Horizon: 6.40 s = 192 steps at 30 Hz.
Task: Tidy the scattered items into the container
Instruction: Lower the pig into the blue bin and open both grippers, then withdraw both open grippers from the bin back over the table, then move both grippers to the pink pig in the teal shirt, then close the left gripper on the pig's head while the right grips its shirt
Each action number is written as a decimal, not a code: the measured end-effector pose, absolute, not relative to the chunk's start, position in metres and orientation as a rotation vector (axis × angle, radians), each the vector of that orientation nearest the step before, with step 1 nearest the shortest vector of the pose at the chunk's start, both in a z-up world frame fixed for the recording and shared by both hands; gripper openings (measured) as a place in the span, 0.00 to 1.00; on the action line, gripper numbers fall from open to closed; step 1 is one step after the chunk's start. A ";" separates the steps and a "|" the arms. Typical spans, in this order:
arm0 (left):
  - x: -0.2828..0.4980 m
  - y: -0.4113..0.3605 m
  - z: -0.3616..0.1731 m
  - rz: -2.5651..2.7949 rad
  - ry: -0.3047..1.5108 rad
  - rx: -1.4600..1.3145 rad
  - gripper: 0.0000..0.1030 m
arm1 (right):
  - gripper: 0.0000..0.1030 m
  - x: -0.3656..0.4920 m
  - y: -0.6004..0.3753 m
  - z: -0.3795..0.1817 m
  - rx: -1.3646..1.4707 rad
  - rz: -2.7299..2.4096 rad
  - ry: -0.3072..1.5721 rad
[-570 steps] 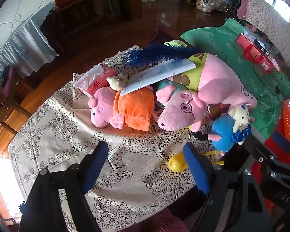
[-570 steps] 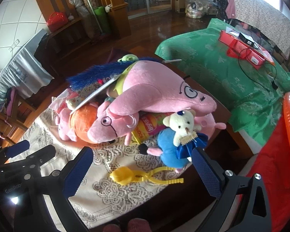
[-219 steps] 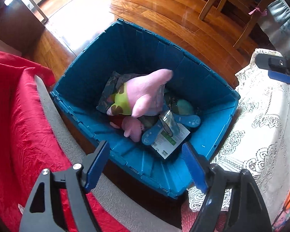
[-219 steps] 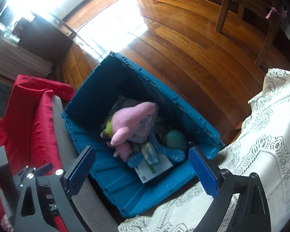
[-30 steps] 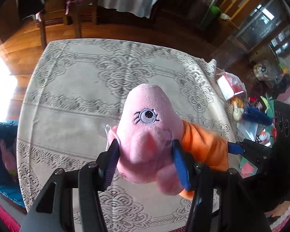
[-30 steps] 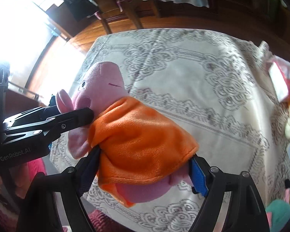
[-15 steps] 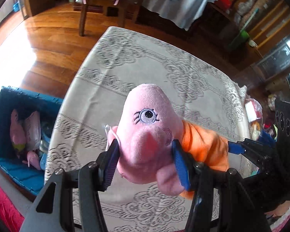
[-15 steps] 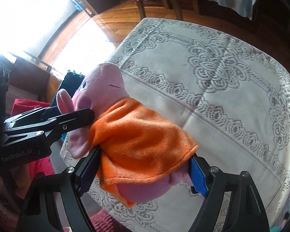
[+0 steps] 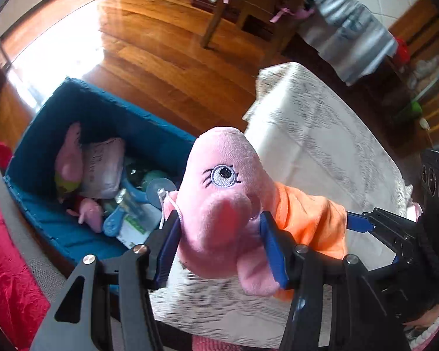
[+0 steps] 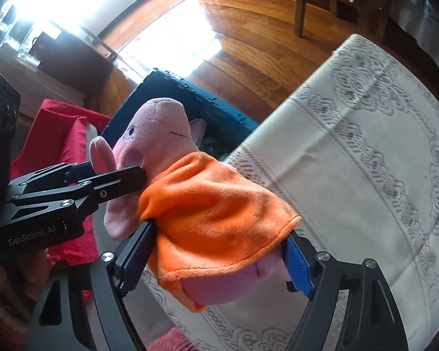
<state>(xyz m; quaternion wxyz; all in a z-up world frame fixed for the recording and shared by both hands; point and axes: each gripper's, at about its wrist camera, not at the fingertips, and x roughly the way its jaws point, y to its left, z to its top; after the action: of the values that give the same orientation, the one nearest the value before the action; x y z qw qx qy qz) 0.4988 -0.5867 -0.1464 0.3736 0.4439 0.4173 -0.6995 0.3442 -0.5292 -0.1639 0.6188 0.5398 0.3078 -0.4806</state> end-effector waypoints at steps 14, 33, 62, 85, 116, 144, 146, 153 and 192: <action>0.627 -0.661 -0.189 -1.600 1.134 1.045 0.51 | 0.76 0.465 -0.633 -0.203 1.146 -0.910 0.821; 0.678 -0.696 -0.214 -1.421 1.082 1.090 0.80 | 0.79 0.499 -0.677 -0.229 1.122 -0.956 0.950; 0.674 -0.678 -0.210 -1.391 1.057 1.143 0.79 | 0.97 0.489 -0.650 -0.209 1.132 -1.029 0.955; 0.518 -0.617 -0.163 -1.677 0.855 1.292 0.80 | 0.99 0.335 -0.535 -0.163 1.262 -1.352 0.759; 0.177 -0.337 -0.120 -2.225 0.402 1.677 0.79 | 0.99 0.081 -0.163 -0.126 1.595 -1.940 0.299; 0.099 -0.036 -0.158 -2.553 0.173 2.171 0.79 | 0.98 0.021 0.135 -0.129 1.827 -2.322 -0.005; 0.099 -0.023 -0.162 -2.555 0.151 2.199 0.79 | 0.98 0.018 0.141 -0.132 1.831 -2.317 -0.027; 0.092 -0.003 -0.181 -2.540 0.104 2.235 0.95 | 0.99 -0.001 0.140 -0.149 1.834 -2.248 -0.101; 0.126 -0.063 -0.132 -2.706 0.212 2.106 0.67 | 0.65 -0.022 0.070 -0.146 1.655 -2.052 -0.251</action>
<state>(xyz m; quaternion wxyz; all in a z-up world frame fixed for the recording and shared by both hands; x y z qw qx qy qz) 0.1256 -0.0626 -0.1317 -0.1464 0.6065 0.0609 -0.7791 -0.0220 0.0699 -0.1458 0.2443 0.6061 -0.0919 -0.7514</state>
